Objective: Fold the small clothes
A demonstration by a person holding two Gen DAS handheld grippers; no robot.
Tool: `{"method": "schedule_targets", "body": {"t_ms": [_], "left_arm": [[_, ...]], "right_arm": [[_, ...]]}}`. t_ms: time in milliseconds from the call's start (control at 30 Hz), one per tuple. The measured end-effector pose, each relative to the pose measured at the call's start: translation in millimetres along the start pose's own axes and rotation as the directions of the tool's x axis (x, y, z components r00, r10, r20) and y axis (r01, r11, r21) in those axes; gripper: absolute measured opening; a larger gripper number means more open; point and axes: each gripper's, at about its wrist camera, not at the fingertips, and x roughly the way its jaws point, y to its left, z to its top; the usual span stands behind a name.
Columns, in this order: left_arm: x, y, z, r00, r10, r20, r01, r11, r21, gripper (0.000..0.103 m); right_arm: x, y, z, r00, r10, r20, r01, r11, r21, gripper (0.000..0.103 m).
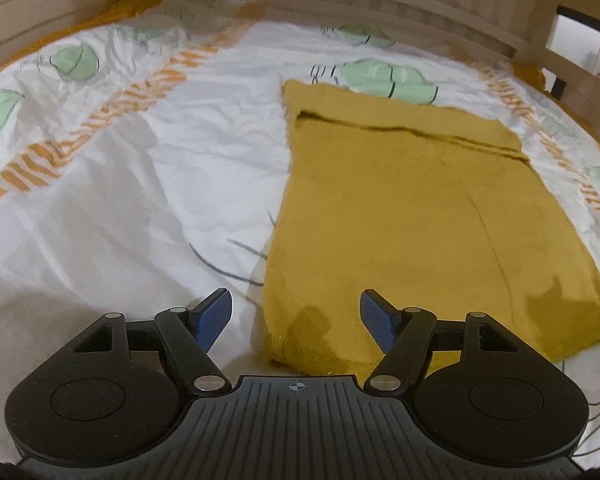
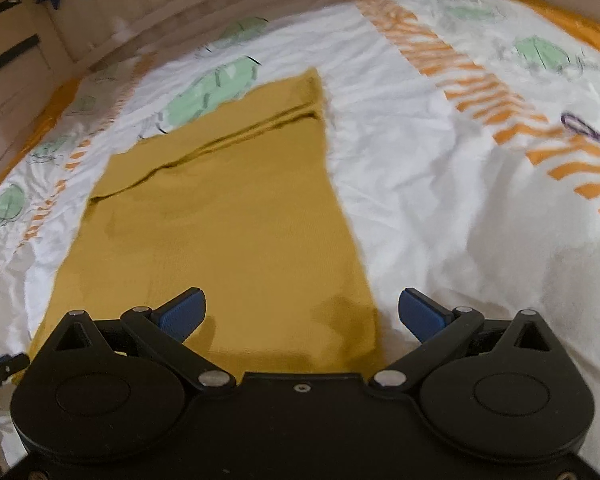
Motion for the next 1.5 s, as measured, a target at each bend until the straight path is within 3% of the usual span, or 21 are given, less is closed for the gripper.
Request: {"method": "schedule_targets", "body": {"t_ms": [200,333,667,1167,1400,1500], "left_arm": [[13,5,-9,0.999,0.022,-0.04,-0.021,1.0,0.022,0.07],[19,6,-8,0.998,-0.011,-0.069,0.013,0.999,0.033,0.075],[30,9,-7,0.991,-0.061,-0.122,0.066,0.997,0.034,0.076],[35,11,-6,0.985,-0.097,-0.14,0.102,0.994,0.026,0.075],[34,16,-5,0.982,-0.125,-0.141,0.126,0.992,-0.001,0.055],[33,17,-5,0.98,-0.136,-0.144,0.136,0.991,-0.013,0.052]], "right_arm": [[12,-10,-4,0.998,0.007,-0.059,-0.006,1.0,0.019,0.103],[16,-10,-5,0.996,0.007,-0.085,-0.005,1.0,0.018,0.103],[21,-8,-6,0.989,0.006,-0.151,-0.007,1.0,-0.008,0.103],[15,-13,-7,0.96,0.155,-0.232,-0.144,0.988,0.062,0.103],[10,-13,-8,0.955,0.186,-0.233,-0.175,0.982,0.067,0.101],[8,-14,-8,0.959,0.181,-0.22,-0.169,0.983,0.073,0.097]]}}
